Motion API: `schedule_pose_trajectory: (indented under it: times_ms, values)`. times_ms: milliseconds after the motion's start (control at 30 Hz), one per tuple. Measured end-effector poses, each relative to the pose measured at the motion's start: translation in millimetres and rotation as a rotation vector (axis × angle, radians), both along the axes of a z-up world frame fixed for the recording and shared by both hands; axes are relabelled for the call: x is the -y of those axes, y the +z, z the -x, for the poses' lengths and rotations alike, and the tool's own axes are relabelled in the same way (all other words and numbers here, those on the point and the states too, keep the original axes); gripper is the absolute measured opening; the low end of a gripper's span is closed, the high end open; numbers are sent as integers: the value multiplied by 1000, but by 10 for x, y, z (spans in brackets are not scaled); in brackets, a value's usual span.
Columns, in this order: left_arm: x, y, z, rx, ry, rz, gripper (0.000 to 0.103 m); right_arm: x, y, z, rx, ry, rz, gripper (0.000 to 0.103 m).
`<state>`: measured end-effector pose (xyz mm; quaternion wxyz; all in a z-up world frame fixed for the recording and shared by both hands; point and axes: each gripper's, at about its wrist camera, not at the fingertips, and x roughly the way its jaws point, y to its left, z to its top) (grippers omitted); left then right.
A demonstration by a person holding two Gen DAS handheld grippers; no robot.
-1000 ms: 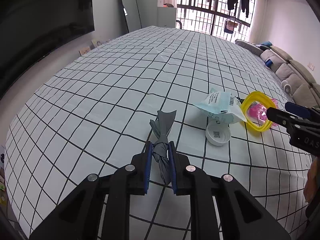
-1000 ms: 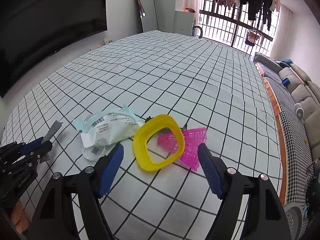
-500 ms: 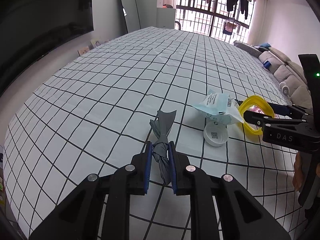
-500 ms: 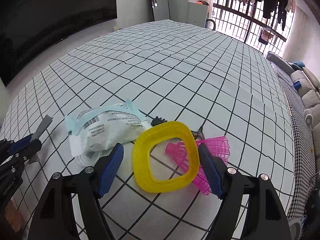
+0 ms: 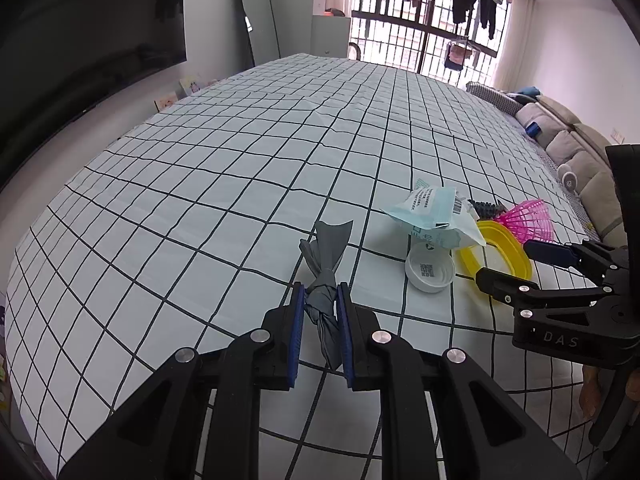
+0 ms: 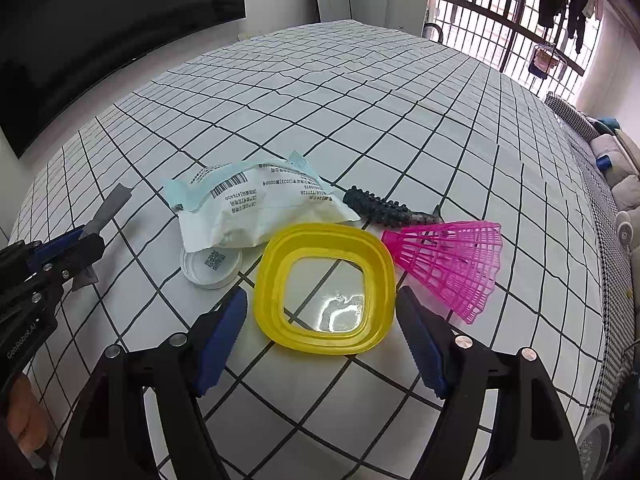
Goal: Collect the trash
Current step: 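Close the right gripper on the yellow ring and lift it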
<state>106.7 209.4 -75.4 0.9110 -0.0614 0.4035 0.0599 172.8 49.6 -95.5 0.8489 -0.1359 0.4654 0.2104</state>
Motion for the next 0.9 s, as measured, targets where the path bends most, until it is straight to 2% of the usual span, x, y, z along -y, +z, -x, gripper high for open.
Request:
schedule_pose_trajectory:
  times_ms: [167,267,500,567,900]
  values:
    - [5,0,-1,0,-3,2,17,-26,-105,-35,-16,-14,11,73]
    - [11,-1,9,1,-4,4,17,2,-152,-83,-42,-31,-19,73]
    - [10,-2,12,1,-5,5,17,-2,-153,-180,-20,-56,-27,73]
    - [9,-2,12,1,-6,5,17,-17,-142,-194,-12,-61,-32,69]
    - [93,31,37,19,-14,-19,17,300,-32,162,-4,-132,-89,68]
